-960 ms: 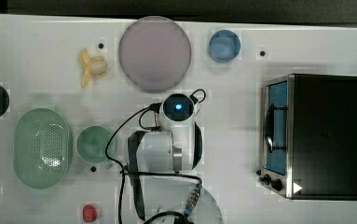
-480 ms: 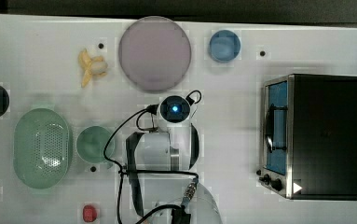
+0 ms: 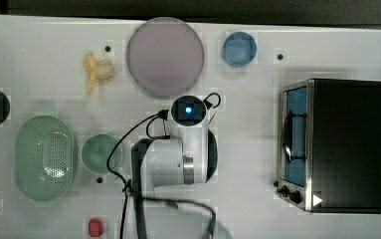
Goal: Pick Ketchup from the table and place it in strainer.
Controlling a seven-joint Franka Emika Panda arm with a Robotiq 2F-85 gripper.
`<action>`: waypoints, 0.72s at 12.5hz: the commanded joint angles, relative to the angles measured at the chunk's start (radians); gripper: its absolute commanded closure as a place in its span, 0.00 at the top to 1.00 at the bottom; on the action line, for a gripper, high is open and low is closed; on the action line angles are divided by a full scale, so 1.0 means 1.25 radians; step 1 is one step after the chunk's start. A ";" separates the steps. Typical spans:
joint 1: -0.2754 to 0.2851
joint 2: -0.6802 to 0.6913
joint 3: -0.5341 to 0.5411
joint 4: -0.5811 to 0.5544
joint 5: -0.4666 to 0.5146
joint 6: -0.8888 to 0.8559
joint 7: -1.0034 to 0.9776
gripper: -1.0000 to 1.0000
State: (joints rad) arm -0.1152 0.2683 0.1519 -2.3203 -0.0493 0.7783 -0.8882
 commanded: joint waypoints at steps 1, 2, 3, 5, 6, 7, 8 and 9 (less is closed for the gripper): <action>0.012 -0.182 0.046 0.067 0.006 -0.103 -0.004 0.63; 0.016 -0.222 0.060 0.086 0.006 -0.146 0.014 0.63; 0.020 -0.255 0.075 0.102 0.007 -0.186 0.047 0.63; 0.037 -0.286 0.122 0.127 0.013 -0.249 0.129 0.63; 0.046 -0.287 0.152 0.135 0.023 -0.255 0.173 0.63; 0.055 -0.280 0.183 0.141 0.044 -0.252 0.238 0.63; 0.063 -0.269 0.218 0.143 0.063 -0.247 0.300 0.63; 0.071 -0.252 0.252 0.146 0.079 -0.235 0.370 0.63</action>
State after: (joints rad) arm -0.0818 -0.1268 0.4197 -2.0840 0.0306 0.5010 -0.6074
